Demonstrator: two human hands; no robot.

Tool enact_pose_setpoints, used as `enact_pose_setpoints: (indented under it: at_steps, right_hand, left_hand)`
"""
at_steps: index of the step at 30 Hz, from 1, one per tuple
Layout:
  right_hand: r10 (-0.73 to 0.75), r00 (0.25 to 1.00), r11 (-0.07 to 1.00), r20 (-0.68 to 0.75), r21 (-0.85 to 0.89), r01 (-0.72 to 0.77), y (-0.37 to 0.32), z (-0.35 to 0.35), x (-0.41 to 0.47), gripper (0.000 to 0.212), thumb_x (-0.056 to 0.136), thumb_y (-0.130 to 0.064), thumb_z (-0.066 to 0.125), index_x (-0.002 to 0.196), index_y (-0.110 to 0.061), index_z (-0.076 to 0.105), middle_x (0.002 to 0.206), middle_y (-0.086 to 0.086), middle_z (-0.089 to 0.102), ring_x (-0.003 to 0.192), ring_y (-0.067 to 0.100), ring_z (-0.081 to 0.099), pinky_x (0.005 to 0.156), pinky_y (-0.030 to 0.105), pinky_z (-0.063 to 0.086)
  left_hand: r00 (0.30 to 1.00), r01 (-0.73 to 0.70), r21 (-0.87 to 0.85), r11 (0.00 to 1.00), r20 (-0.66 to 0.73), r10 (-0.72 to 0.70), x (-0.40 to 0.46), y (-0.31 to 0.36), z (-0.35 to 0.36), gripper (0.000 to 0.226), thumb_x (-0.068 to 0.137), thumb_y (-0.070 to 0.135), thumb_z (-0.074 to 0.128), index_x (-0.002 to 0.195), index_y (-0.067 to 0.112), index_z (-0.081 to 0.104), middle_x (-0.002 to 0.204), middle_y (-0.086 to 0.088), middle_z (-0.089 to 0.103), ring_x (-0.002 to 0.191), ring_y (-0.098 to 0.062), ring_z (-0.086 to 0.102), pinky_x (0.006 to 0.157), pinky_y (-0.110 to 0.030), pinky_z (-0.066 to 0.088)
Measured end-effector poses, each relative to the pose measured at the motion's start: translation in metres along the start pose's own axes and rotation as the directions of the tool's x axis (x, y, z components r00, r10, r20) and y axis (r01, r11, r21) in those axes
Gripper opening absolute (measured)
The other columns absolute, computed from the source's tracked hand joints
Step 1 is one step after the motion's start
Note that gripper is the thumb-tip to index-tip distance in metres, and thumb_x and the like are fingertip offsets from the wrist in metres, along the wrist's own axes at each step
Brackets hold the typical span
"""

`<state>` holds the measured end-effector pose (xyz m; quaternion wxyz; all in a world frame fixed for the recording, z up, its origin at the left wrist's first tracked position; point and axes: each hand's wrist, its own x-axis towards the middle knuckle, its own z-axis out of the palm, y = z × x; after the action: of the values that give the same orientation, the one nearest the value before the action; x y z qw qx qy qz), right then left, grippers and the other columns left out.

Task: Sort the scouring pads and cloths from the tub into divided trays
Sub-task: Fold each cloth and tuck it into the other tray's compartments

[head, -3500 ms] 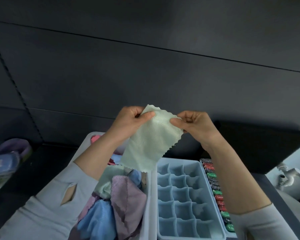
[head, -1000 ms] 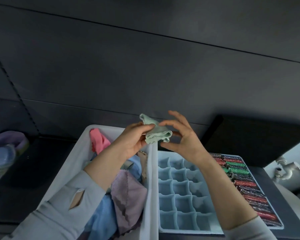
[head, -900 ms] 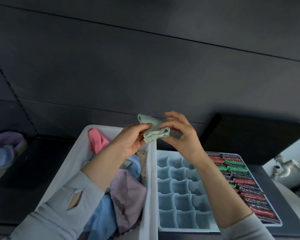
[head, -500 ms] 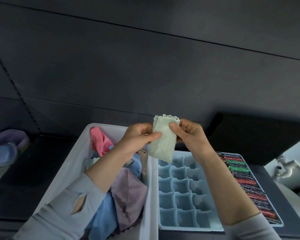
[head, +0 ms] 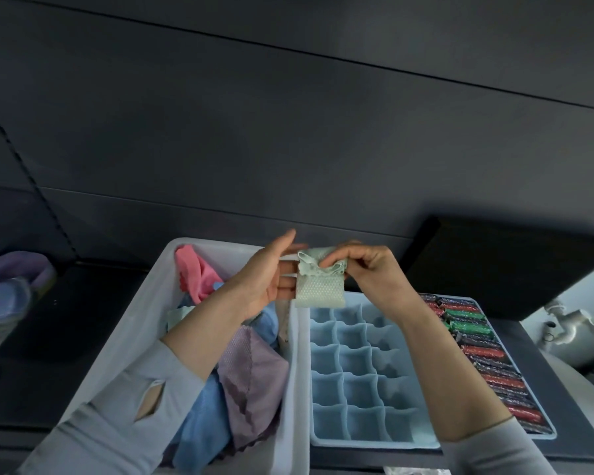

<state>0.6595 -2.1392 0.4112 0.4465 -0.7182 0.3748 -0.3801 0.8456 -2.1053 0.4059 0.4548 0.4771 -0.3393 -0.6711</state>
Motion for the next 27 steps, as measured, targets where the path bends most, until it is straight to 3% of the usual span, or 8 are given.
enact_pose_setpoints:
  at_steps: [2, 4, 9, 11, 16, 22, 25, 27]
  right_hand:
    - [-0.026, 0.999, 0.996, 0.027, -0.089, 0.029, 0.004, -0.001, 0.001, 0.059, 0.087, 0.019, 0.048, 0.076, -0.03, 0.077, 0.093, -0.004, 0.066, 0.087, 0.018, 0.063, 0.082, 0.027, 0.05]
    - [-0.016, 0.999, 0.991, 0.041, -0.131, 0.021, 0.005, 0.001, 0.001, 0.06, 0.085, 0.019, 0.046, 0.079, -0.032, 0.078, 0.094, -0.015, 0.063, 0.092, 0.011, 0.062, 0.088, 0.027, 0.048]
    - [0.202, 0.978, 0.929, 0.046, 0.306, -0.206, 0.002, 0.003, -0.006, 0.035, 0.097, -0.013, 0.048, 0.125, -0.029, 0.062, 0.112, 0.007, 0.067, 0.102, 0.021, 0.066, 0.094, 0.038, 0.054]
    - [0.276, 0.955, 0.924, 0.109, 0.244, -0.295, 0.004, 0.005, -0.01, 0.028, 0.096, -0.025, 0.06, 0.124, -0.028, 0.06, 0.107, 0.006, 0.069, 0.097, 0.023, 0.069, 0.085, 0.041, 0.058]
    - [0.261, 0.964, 0.928, 0.057, 0.261, -0.266, 0.014, 0.01, -0.013, 0.025, 0.093, 0.001, 0.06, 0.11, -0.015, 0.068, 0.084, -0.001, 0.072, 0.074, 0.014, 0.07, 0.061, 0.025, 0.058]
    - [0.26, 0.965, 0.912, -0.023, 0.335, -0.237, 0.028, 0.006, -0.016, 0.033, 0.091, 0.017, 0.048, 0.099, -0.003, 0.073, 0.095, 0.011, 0.075, 0.091, 0.022, 0.072, 0.077, 0.025, 0.057]
    - [0.337, 0.942, 0.894, 0.001, 0.314, -0.32, 0.035, 0.001, -0.017, 0.045, 0.092, 0.014, 0.033, 0.103, -0.003, 0.074, 0.104, 0.018, 0.073, 0.099, 0.029, 0.07, 0.083, 0.033, 0.058]
    - [0.388, 0.921, 0.872, 0.021, 0.316, -0.375, 0.041, -0.005, -0.016, 0.035, 0.098, 0.0, 0.04, 0.109, -0.006, 0.072, 0.109, 0.018, 0.071, 0.101, 0.03, 0.069, 0.084, 0.037, 0.058]
  left_hand:
    - [0.999, -0.01, 0.105, 0.994, 0.034, 0.006, 0.0, -0.004, 0.001, 0.036, 0.096, 0.042, 0.053, 0.111, 0.012, 0.067, 0.098, -0.01, 0.074, 0.08, -0.018, 0.073, 0.066, -0.028, 0.058]
    - [0.998, -0.066, 0.147, 0.987, 0.014, 0.064, 0.0, -0.009, 0.002, 0.018, 0.094, 0.019, 0.062, 0.108, 0.01, 0.067, 0.096, -0.007, 0.074, 0.076, -0.013, 0.072, 0.063, -0.022, 0.056]
    - [0.982, -0.167, 0.133, 0.977, -0.064, 0.176, 0.003, -0.016, -0.002, 0.014, 0.089, 0.008, 0.067, 0.103, 0.011, 0.066, 0.101, -0.01, 0.072, 0.088, -0.021, 0.069, 0.076, -0.034, 0.058]
    - [0.97, -0.22, 0.171, 0.96, -0.069, 0.235, 0.003, -0.018, -0.002, 0.012, 0.09, 0.009, 0.067, 0.1, 0.015, 0.065, 0.095, -0.005, 0.073, 0.084, -0.017, 0.069, 0.072, -0.033, 0.058]
    - [0.929, -0.328, 0.351, 0.877, -0.049, 0.367, 0.001, -0.022, -0.002, 0.018, 0.091, 0.002, 0.063, 0.097, 0.019, 0.065, 0.102, -0.008, 0.067, 0.078, -0.009, 0.065, 0.058, -0.026, 0.055]
    - [0.982, -0.187, 0.065, 0.98, -0.02, 0.189, 0.005, -0.029, 0.001, 0.026, 0.094, 0.001, 0.054, 0.117, 0.005, 0.066, 0.11, -0.016, 0.07, 0.101, -0.023, 0.069, 0.08, -0.026, 0.058]
    - [0.965, -0.23, 0.215, 0.949, -0.077, 0.251, 0.015, -0.041, 0.001, 0.025, 0.089, 0.0, 0.064, 0.111, 0.01, 0.068, 0.107, -0.01, 0.069, 0.087, -0.005, 0.068, 0.07, -0.015, 0.053]
    - [0.954, -0.26, 0.282, 0.924, -0.076, 0.291, 0.02, -0.047, 0.002, 0.028, 0.086, -0.004, 0.066, 0.108, 0.014, 0.069, 0.104, -0.004, 0.069, 0.078, 0.002, 0.065, 0.069, -0.013, 0.052]
